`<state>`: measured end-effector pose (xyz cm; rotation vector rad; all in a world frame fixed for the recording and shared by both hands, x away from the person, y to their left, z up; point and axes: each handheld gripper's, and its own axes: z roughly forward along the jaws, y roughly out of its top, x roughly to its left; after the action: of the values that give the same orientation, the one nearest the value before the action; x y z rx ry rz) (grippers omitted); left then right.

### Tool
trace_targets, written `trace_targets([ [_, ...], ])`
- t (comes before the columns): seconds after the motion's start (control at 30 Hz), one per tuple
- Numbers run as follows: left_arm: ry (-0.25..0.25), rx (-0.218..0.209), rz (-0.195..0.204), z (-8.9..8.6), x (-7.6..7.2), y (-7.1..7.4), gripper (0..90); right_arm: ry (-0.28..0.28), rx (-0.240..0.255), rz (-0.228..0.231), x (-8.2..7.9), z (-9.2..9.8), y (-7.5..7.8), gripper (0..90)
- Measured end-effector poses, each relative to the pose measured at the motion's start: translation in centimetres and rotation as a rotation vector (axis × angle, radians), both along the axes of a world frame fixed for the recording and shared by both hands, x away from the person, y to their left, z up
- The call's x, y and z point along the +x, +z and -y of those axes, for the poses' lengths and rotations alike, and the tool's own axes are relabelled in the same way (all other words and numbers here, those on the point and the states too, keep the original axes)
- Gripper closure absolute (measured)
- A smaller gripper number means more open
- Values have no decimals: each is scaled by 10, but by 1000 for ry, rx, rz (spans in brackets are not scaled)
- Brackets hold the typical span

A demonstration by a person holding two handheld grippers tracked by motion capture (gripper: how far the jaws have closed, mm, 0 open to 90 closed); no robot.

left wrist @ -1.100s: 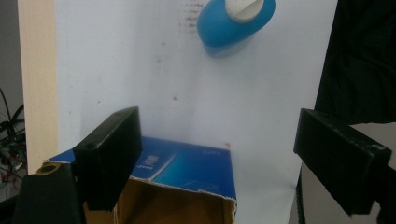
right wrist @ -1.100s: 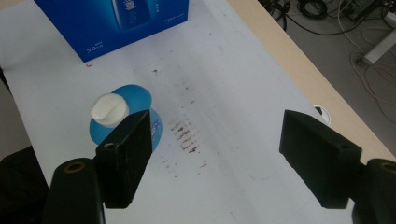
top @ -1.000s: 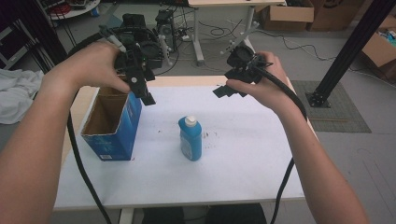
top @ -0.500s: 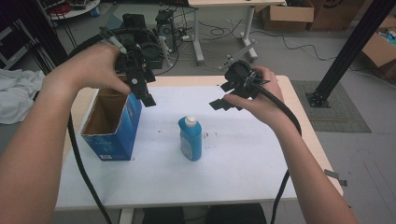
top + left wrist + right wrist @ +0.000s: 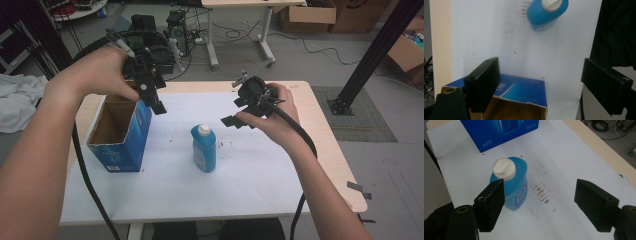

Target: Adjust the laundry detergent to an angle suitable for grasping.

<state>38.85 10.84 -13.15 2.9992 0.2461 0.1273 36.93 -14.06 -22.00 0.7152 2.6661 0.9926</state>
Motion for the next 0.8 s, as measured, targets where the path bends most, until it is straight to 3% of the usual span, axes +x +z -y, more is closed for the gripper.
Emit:
trace_targets([
  [0.8,4,-17,-5,-1,0,0,165,-39,10,-46,-21,-28,-35,239],
])
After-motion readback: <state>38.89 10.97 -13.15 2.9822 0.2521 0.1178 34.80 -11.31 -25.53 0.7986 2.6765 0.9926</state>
